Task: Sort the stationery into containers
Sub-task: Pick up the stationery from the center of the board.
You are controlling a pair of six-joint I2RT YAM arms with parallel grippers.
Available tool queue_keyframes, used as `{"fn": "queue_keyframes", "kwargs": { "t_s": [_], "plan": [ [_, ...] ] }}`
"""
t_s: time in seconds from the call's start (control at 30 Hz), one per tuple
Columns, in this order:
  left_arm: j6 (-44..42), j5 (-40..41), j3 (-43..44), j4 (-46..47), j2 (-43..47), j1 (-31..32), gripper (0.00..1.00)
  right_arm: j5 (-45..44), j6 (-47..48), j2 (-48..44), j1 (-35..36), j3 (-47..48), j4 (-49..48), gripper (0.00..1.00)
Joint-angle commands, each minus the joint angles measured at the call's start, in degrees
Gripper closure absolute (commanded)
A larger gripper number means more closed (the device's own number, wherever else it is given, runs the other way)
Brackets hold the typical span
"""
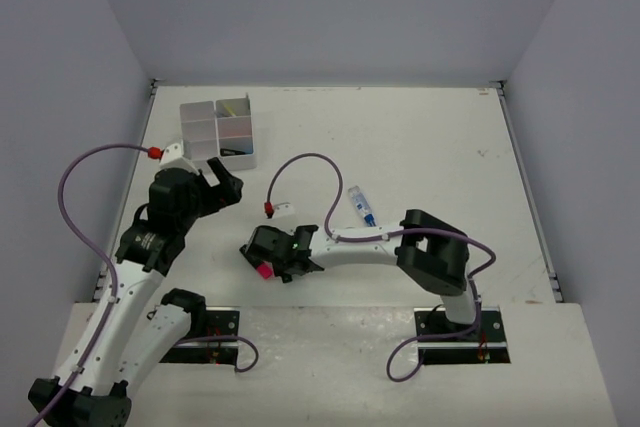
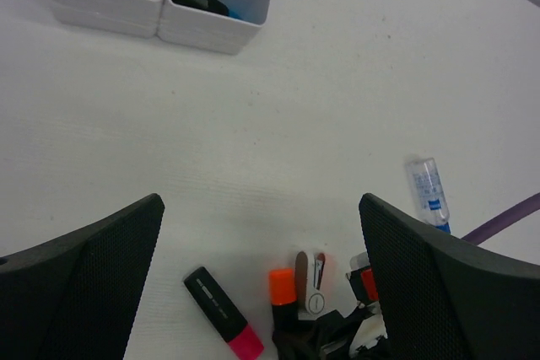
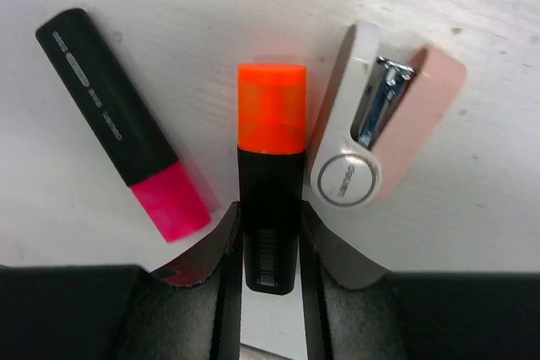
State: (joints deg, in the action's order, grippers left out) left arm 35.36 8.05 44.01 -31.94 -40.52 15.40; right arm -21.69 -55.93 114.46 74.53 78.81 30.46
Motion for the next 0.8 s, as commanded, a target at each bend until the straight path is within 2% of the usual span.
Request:
{"fn": "queue_keyframes", "kwargs": {
  "t_s": [0.0,0.1,0.2,0.37,0.5,0.57,0.63,0.67,0.73,0.77],
  "plan": [
    [0.88,-17.58,-4.37,7.91,-0.98,-0.19,0.00,-5.24,6.13,-14.24,0.37,-4.85,-6.94,1.00],
    [6.35,-32.39,-9.41,20.03,-1.89,-0.19,0.00,-7.09,12.87,-26.76,0.79,-15.70,-19.37,1.00],
    [12.92,-43.21,-15.09,32.79,-3.77,0.13,0.00,-8.42,16.60,-31.73,0.75,-20.93,-27.46,1.00],
    [17.00,-46.90,-17.46,41.88,-6.41,2.93,0.04,-9.22,19.62,-33.56,0.96,-20.88,-28.23,1.00],
    [17.27,-45.59,-16.76,42.62,-8.10,5.16,0.21,-10.08,20.95,-34.84,0.97,-20.96,-28.82,1.00],
    [17.47,-45.22,-16.66,43.38,-8.82,6.24,0.34,-10.96,21.40,-34.84,0.97,-20.35,-27.54,1.00],
    [17.49,-44.75,-16.31,43.61,-9.33,7.67,0.39,-11.68,21.67,-35.05,0.97,-20.27,-27.25,1.00],
    [17.31,-44.21,-16.14,43.58,-9.45,8.14,0.44,-11.99,21.79,-35.14,0.92,-20.22,-27.15,1.00],
    [17.12,-43.83,-15.76,43.24,-9.87,8.94,0.60,-12.98,21.98,-35.41,0.96,-20.18,-26.89,1.00],
    [17.04,-43.82,-15.71,43.19,-9.92,9.03,0.63,-13.11,22.21,-35.44,0.97,-20.18,-26.85,1.00]
  ]
}}
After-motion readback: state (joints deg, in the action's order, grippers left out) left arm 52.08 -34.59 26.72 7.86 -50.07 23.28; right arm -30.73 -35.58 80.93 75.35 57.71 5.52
